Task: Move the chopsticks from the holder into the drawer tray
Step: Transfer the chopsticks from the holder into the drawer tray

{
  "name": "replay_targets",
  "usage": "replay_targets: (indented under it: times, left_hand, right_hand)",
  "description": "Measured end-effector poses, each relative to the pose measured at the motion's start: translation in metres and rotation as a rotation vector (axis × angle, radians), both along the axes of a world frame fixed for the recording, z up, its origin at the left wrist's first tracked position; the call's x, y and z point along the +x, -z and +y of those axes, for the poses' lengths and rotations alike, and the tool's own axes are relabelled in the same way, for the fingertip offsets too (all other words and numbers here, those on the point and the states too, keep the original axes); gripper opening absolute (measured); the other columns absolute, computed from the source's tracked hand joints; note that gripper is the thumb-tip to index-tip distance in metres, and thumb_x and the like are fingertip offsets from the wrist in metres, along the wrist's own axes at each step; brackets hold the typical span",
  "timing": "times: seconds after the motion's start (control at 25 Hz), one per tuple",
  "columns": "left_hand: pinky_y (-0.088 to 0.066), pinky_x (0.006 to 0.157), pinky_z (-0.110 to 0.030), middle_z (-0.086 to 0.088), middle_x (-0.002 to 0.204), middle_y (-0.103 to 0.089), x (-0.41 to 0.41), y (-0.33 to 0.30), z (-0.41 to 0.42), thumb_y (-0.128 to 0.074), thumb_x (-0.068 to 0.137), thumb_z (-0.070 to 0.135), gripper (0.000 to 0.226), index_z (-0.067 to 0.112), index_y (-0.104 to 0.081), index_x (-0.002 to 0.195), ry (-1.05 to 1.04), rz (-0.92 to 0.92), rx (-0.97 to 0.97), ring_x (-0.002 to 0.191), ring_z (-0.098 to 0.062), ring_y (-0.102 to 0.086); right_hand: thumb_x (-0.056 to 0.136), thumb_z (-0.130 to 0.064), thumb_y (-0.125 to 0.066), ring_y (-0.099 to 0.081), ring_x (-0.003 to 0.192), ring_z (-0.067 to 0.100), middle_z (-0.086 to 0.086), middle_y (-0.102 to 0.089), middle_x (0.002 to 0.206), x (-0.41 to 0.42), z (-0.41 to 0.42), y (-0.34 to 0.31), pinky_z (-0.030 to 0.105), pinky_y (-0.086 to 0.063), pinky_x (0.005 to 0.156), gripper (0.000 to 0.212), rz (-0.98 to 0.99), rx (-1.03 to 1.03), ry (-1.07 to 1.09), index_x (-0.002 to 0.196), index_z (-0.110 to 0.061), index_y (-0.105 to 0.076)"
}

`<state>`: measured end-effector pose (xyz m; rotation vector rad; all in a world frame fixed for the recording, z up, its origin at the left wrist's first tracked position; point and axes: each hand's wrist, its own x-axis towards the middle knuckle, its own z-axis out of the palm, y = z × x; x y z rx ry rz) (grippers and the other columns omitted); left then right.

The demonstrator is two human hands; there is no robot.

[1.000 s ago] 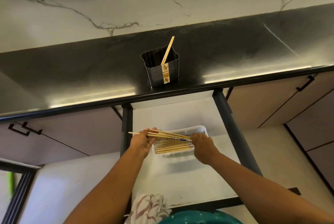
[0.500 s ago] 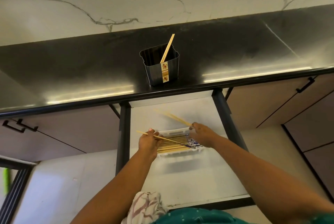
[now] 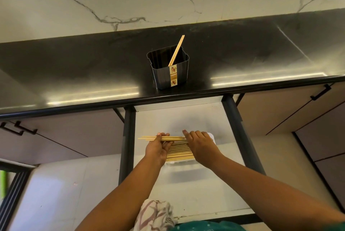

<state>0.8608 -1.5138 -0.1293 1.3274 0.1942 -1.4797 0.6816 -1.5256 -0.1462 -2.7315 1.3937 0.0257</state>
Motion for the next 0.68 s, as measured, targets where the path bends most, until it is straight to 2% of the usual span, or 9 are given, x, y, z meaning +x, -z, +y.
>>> replay_targets:
  times: [0.08,0.16,0.2,0.28,0.36,0.44,0.52,0.6,0.68]
  left_hand:
    - [-0.059,0.063,-0.033,-0.018,0.096,-0.069,-0.003,0.002,-0.004,-0.054,0.094,0.020,0.021,0.002,-0.063,0.096,0.029,0.022,0.016,0.088,-0.029,-0.069]
    - [-0.060,0.061,-0.032,-0.018,0.093,-0.069,-0.004,0.007,-0.004,-0.055,0.093,0.021,0.022,0.001,-0.065,0.094,0.060,0.004,0.036,0.084,-0.029,-0.070]
    - [-0.060,0.062,-0.031,-0.018,0.092,-0.070,0.000,0.011,-0.003,-0.056,0.093,0.020,0.022,0.001,-0.066,0.093,0.061,-0.017,0.049,0.083,-0.029,-0.070]
    - [-0.059,0.068,-0.030,-0.017,0.094,-0.070,0.018,0.023,-0.002,-0.057,0.092,0.016,0.018,0.000,-0.067,0.094,0.059,-0.087,0.067,0.085,-0.028,-0.070]
    - [-0.055,0.082,-0.030,-0.017,0.096,-0.068,0.041,0.035,0.000,-0.054,0.092,0.005,0.021,-0.005,-0.062,0.108,0.075,-0.179,0.071,0.083,-0.024,-0.068]
    - [-0.049,0.088,-0.032,-0.020,0.102,-0.064,0.060,0.048,0.002,-0.049,0.091,-0.003,0.030,-0.009,-0.053,0.120,0.138,-0.326,0.100,0.083,-0.021,-0.062]
    - [-0.048,0.092,-0.037,-0.022,0.114,-0.062,0.067,0.059,0.007,-0.052,0.092,0.007,0.027,-0.002,-0.055,0.118,0.236,-0.472,0.167,0.091,-0.024,-0.060]
    - [-0.046,0.091,-0.037,-0.012,0.116,-0.061,0.062,0.067,0.013,-0.053,0.094,0.026,0.029,0.010,-0.056,0.118,0.424,-0.615,0.222,0.098,-0.023,-0.056]
    - [-0.042,0.091,-0.036,-0.004,0.117,-0.055,0.055,0.073,0.015,-0.051,0.095,0.032,0.032,0.015,-0.052,0.122,0.619,-0.675,0.197,0.102,-0.021,-0.051]
  right_hand:
    - [0.079,-0.024,-0.073,-0.065,0.087,0.023,0.008,-0.066,0.102,0.003,-0.003,0.002,0.036,-0.054,0.081,0.058,0.019,-0.082,-0.070,0.131,-0.010,-0.051]
    - [0.079,-0.024,-0.073,-0.065,0.082,0.019,0.004,-0.067,0.099,0.004,-0.009,0.003,0.030,-0.054,0.072,0.045,0.030,-0.043,-0.057,0.119,-0.013,-0.056]
    - [0.081,-0.023,-0.072,-0.066,0.085,0.018,0.003,-0.066,0.102,0.004,-0.013,0.005,0.029,-0.053,0.072,0.041,0.031,0.007,-0.039,0.117,-0.014,-0.055]
    - [0.089,-0.018,-0.061,-0.062,0.103,0.021,0.004,-0.061,0.118,-0.003,-0.021,0.016,0.032,-0.050,0.085,0.039,0.068,0.116,-0.033,0.125,-0.013,-0.048]
    - [0.093,-0.017,-0.053,-0.056,0.116,0.022,0.005,-0.056,0.130,-0.013,-0.026,0.028,0.034,-0.046,0.096,0.039,0.145,0.165,-0.037,0.131,-0.013,-0.043]
    - [0.094,-0.017,-0.051,-0.051,0.123,0.023,0.007,-0.052,0.135,-0.019,-0.033,0.036,0.035,-0.040,0.103,0.042,0.214,0.194,-0.040,0.135,-0.011,-0.040]
    - [0.094,-0.013,-0.051,-0.048,0.125,0.024,0.009,-0.049,0.137,-0.020,-0.040,0.039,0.035,-0.039,0.105,0.044,0.241,0.237,-0.024,0.136,-0.010,-0.038]
    - [0.093,-0.010,-0.050,-0.047,0.125,0.025,0.009,-0.047,0.137,-0.016,-0.047,0.042,0.037,-0.041,0.103,0.044,0.267,0.277,-0.016,0.136,-0.010,-0.037]
    - [0.092,-0.008,-0.050,-0.045,0.126,0.027,0.010,-0.045,0.138,-0.009,-0.050,0.046,0.044,-0.045,0.100,0.047,0.325,0.317,-0.035,0.137,-0.009,-0.036]
